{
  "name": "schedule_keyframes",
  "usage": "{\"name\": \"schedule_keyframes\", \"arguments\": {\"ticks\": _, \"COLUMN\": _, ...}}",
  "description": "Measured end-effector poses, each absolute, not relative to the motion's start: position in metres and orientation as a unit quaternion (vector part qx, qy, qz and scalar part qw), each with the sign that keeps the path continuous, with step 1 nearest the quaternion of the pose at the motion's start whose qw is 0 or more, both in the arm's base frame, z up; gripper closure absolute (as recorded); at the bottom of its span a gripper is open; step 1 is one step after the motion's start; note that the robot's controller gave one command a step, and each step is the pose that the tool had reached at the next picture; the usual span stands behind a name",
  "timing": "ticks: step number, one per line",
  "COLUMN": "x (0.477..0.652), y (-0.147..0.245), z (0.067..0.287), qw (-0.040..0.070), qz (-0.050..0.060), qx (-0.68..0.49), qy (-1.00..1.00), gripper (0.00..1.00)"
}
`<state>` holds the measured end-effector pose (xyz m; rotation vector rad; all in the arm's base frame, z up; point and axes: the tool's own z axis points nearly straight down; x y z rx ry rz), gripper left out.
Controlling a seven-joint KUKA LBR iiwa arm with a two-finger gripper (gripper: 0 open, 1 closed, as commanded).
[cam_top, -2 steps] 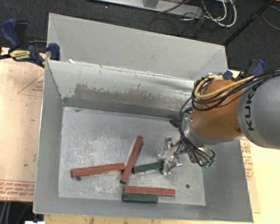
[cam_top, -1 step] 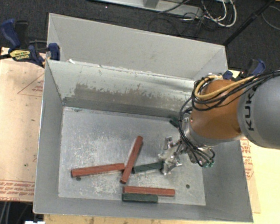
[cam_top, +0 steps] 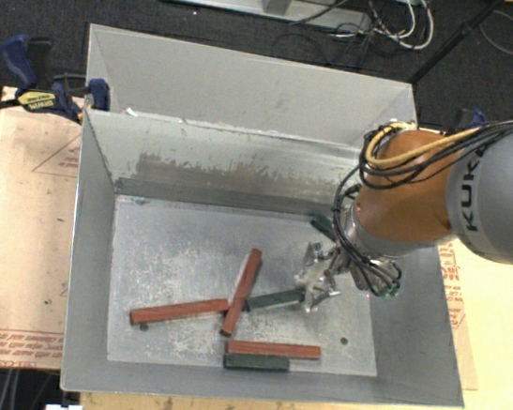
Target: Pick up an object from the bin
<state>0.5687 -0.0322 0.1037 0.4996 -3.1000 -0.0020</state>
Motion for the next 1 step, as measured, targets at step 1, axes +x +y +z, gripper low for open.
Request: {"name": "schedule_keyframes", "arguments": {"ticks": 1, "x": 0.5843, "y": -0.0417, "z": 0.2360, "qw": -0.002, "qz": 0.000, "qx": 0.167, "qy": -0.986, "gripper": 1.00}}
